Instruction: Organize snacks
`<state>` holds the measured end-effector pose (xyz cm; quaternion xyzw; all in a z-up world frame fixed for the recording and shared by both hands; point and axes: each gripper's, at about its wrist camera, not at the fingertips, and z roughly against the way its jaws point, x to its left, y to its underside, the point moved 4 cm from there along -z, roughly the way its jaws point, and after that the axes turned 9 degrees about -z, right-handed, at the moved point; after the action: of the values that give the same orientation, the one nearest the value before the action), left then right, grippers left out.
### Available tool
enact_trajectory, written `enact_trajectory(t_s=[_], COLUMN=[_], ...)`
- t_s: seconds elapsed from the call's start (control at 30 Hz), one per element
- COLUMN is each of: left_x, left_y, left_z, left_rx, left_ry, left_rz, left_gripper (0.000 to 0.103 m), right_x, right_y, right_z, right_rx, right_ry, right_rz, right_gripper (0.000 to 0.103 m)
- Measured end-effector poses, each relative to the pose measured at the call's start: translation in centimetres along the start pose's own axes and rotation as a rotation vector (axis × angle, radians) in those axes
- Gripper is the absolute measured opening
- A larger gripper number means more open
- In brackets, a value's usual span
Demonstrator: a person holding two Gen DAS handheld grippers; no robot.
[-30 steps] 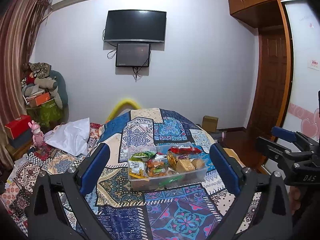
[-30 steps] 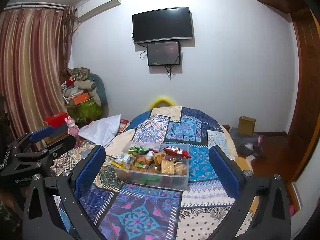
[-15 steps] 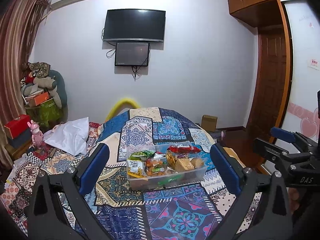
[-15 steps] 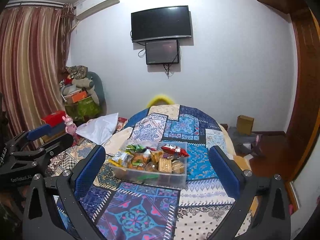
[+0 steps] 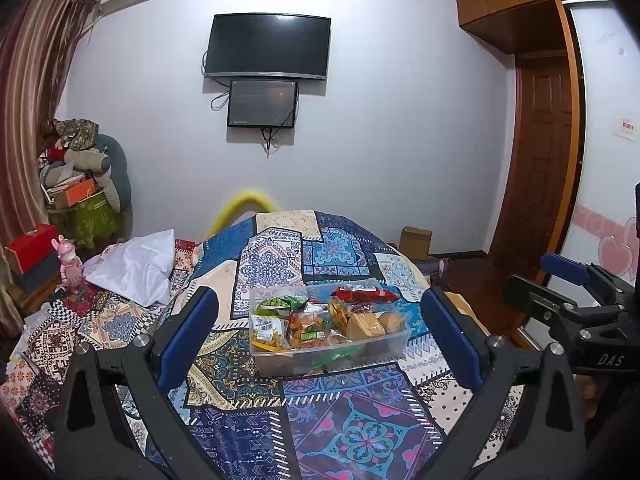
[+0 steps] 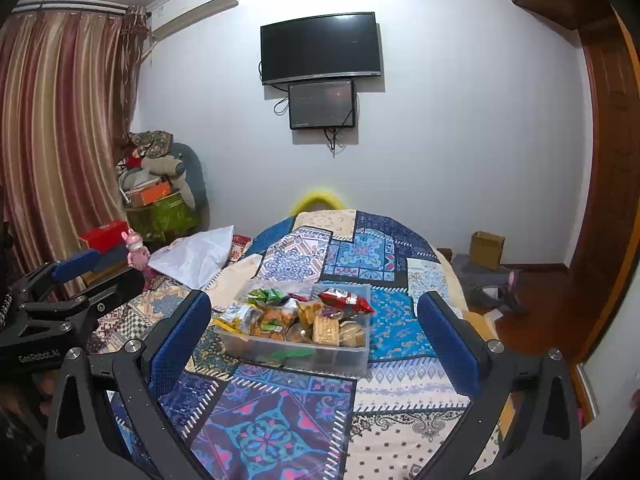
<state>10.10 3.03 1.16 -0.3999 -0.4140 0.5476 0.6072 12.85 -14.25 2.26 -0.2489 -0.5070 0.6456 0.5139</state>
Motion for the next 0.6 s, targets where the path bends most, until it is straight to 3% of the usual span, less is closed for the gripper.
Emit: enact_trajectory(t_s=[0.6], left_x=[-0.37], left_y=[0.22], left_z=[-0.01], left_rx=[-0.006], left_ry=[0.007], left_rz=[-0.005], left_gripper=[0.102], right_x=[-0.33], right_y=[0.02], right_z=[-0.20], right_rx=[0.004], right_ry=[0.012], right_rz=[-0.011], right_gripper=[0.103])
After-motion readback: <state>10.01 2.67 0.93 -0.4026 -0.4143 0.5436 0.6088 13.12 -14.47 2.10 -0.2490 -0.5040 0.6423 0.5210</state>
